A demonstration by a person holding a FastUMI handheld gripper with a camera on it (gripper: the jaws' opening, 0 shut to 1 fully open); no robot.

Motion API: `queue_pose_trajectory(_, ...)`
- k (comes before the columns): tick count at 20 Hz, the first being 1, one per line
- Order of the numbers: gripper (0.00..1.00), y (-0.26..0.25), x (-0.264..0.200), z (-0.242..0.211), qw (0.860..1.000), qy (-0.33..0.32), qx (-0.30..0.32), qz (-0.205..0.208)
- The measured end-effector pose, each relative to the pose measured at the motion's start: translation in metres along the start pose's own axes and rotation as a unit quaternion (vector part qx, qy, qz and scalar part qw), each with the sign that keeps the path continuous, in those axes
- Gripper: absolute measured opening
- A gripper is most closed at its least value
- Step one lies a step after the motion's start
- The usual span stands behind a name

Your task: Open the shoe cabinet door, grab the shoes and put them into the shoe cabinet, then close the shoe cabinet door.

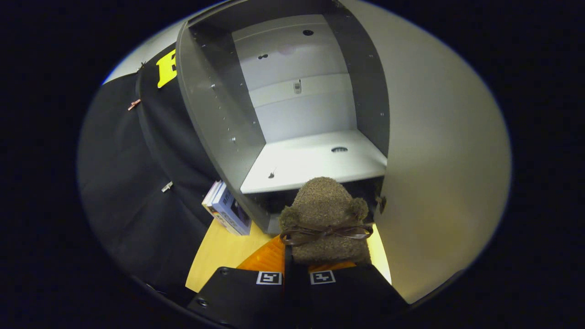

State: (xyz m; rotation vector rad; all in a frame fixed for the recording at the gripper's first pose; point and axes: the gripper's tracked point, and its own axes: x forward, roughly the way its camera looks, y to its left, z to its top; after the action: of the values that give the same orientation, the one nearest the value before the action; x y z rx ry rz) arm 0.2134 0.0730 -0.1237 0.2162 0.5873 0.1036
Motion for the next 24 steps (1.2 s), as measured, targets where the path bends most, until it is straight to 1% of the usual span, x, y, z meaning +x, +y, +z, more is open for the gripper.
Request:
queue_pose_trajectory(4,0.08,-0.006,0.045,0.061,0.999,-0.014,-0.018,-0.023)
queue_pose_trajectory(10,0.08,-0.004,0.119,0.112,0.999,-0.006,-0.026,-0.026)
queue_pose_trajectory(14,0.08,0.003,0.160,0.135,0.999,-0.009,-0.027,-0.023)
queue_pose_trajectory(17,0.08,0.001,0.197,0.139,0.999,0.000,-0.027,-0.028)
queue_pose_trajectory(20,0.08,-0.013,0.231,0.137,0.999,0.014,-0.017,-0.043)
queue_pose_trajectory(24,0.08,-0.028,0.257,0.126,0.997,0.030,-0.025,-0.067)
